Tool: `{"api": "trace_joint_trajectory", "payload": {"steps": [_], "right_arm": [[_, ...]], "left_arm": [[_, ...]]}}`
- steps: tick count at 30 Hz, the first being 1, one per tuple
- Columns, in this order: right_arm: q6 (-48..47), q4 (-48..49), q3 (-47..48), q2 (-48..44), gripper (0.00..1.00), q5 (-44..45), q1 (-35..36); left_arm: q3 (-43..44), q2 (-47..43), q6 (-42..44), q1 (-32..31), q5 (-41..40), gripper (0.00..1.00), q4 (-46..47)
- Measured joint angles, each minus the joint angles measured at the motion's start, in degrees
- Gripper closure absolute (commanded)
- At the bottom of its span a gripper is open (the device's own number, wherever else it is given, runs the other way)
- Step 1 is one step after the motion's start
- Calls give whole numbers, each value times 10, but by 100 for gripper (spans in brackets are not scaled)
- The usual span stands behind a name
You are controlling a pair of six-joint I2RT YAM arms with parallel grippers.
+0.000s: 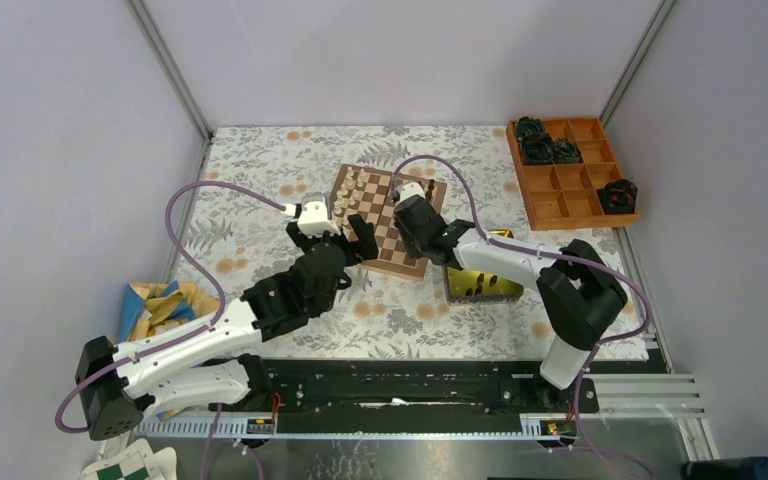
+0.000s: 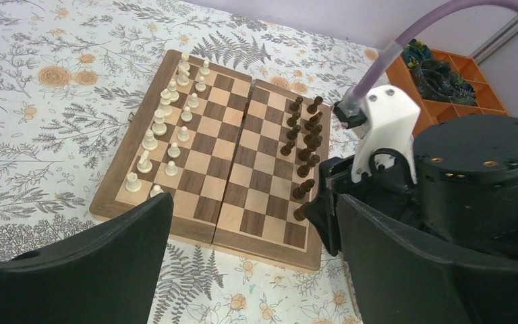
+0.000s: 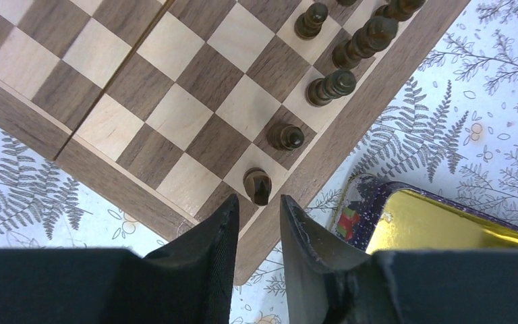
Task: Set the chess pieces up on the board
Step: Place the chess piece on the chessboard, then pick up the chess piece from the storage box.
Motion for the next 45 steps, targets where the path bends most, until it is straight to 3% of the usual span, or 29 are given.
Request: {"api": "trace_joint_trajectory", "payload": {"steps": [13, 18, 24, 31, 37, 45], "right_arm": [[9, 3, -76, -140, 56, 1, 0], [21, 6, -123, -205, 47, 36, 0], [47, 10, -183, -285, 33, 139, -1], [84, 10, -223, -319, 34, 210, -45], [112, 12, -240, -297, 37, 203, -115], [122, 24, -250, -236, 42, 161, -153]], "left_arm": [[0, -11, -1, 0, 8, 1, -4], [0, -9, -3, 0, 18, 1, -4], [0, 30, -3, 0, 42, 1, 14], [10, 99, -3, 0, 78, 1, 40], [21, 121, 0, 0, 95, 1, 59], [21, 124, 0, 0, 102, 1, 71]]}}
